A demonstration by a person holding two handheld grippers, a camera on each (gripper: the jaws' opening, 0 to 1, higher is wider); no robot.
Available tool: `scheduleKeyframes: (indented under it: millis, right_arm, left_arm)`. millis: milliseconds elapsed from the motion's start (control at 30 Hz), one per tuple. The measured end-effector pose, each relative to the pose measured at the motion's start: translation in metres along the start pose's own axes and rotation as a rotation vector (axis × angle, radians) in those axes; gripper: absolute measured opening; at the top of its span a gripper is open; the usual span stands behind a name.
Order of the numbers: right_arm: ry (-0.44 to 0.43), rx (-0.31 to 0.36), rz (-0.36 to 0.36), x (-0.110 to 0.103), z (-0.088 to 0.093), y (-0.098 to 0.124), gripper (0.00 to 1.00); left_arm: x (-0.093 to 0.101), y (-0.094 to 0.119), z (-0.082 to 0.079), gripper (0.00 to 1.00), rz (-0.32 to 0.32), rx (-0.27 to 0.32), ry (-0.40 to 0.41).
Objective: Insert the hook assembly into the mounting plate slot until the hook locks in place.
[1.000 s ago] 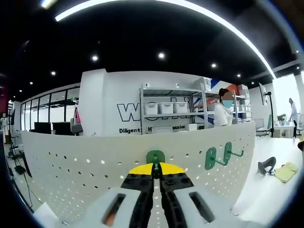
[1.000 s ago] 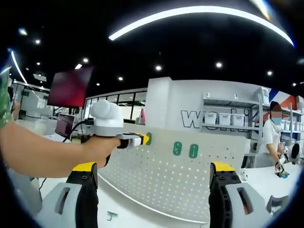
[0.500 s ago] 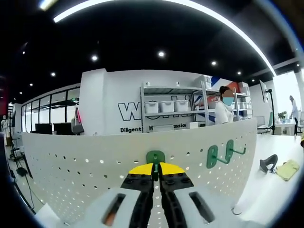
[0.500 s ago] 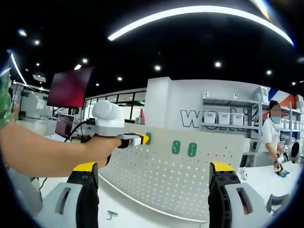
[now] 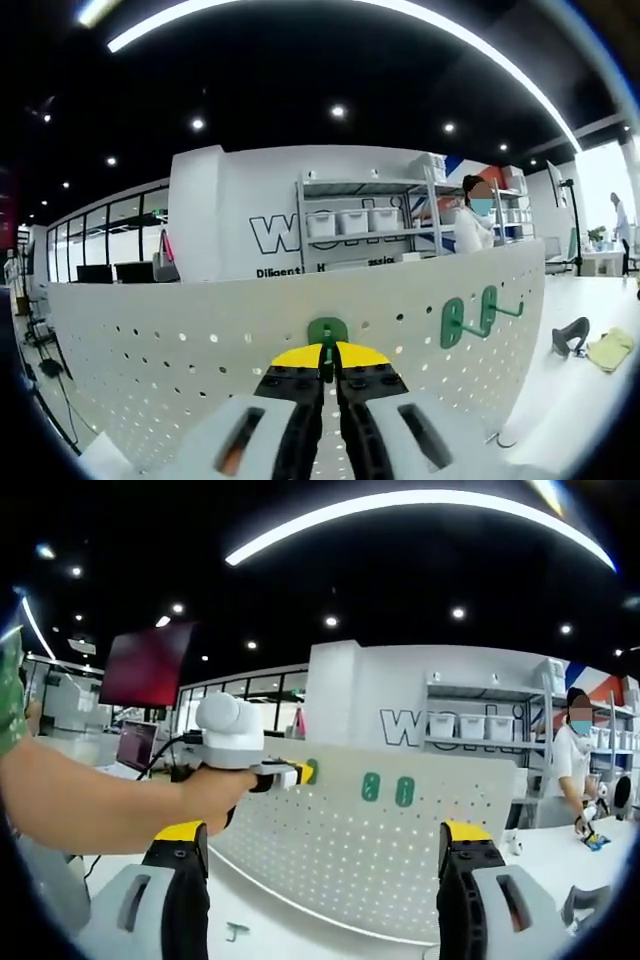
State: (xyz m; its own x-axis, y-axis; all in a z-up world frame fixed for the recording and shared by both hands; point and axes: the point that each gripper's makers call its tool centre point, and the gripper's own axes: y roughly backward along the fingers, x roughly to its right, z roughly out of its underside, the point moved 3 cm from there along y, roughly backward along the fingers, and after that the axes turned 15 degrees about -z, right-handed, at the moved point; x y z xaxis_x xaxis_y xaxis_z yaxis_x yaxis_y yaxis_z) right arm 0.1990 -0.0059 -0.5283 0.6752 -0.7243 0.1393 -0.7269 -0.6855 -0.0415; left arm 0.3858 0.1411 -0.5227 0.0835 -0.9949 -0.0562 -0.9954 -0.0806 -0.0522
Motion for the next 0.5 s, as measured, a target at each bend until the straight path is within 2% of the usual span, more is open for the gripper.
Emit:
scheduleKeyframes:
  millis: [500]
  right_arm:
    - [-0.008,-0.014,-0.009,0.0001,0.0065,-0.0011,0.97]
  left_arm:
    - [0.0014,-0.0030,0.0030,0.04,-0.015,0.003,-0.016]
